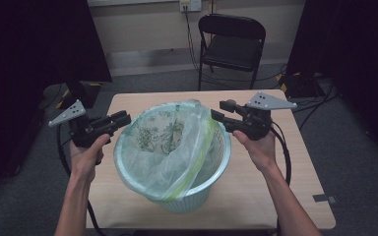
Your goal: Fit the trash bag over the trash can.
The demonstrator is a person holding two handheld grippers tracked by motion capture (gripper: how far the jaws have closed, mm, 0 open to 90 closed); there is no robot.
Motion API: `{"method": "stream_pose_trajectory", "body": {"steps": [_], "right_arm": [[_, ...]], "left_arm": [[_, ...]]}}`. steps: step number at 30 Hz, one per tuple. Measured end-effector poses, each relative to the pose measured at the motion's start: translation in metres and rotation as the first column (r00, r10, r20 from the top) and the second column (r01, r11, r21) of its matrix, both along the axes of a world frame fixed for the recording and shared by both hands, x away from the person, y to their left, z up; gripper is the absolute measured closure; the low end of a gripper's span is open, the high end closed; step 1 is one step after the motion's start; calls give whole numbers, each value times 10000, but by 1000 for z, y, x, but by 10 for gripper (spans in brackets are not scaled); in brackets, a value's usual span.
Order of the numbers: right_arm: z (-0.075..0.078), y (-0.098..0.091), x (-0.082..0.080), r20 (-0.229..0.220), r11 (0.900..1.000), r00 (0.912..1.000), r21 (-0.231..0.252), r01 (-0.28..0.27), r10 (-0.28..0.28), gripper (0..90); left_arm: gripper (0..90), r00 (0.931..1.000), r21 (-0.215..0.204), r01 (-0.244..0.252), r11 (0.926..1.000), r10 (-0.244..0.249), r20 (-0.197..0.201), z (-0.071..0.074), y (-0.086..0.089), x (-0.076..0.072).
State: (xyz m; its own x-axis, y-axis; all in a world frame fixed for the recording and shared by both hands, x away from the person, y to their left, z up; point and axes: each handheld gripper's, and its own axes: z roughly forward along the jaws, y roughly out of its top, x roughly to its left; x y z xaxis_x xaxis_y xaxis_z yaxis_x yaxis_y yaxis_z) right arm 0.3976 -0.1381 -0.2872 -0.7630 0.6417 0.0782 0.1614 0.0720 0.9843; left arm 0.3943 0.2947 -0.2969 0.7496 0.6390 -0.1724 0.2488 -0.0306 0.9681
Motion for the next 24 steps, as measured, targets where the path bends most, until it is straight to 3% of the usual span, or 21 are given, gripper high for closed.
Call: {"method": "stream_pose_trajectory", "body": {"steps": [3,7,13,18,21,24], "right_arm": [[0,8,5,-240,9993,9995,-307,-223,216,536],[0,7,7,-425,9991,9988,-331,-273,259,537],[-4,8,14,-715,9969,9969,-693,-380,330,566],[-9,10,21,-855,9942,9947,-853,-651,578,633],[-10,11,21,-762,9899,9945,-1163,-807,722,694],[-8,13,17,-342,9880,9981,-1443,-555,511,736]], "left_arm": [[747,9995,198,216,9996,-212,-215,-5,-4,3],[745,9999,293,20,9996,-16,-137,-7,-1,-10],[733,10000,77,98,9999,-98,-16,-7,10,-27],[634,9999,-395,-149,9991,151,36,-7,8,-16],[673,9995,-66,-288,9996,287,-154,-11,-1,-7],[739,9997,-249,-256,9994,255,-21,-14,-4,-7]]}}
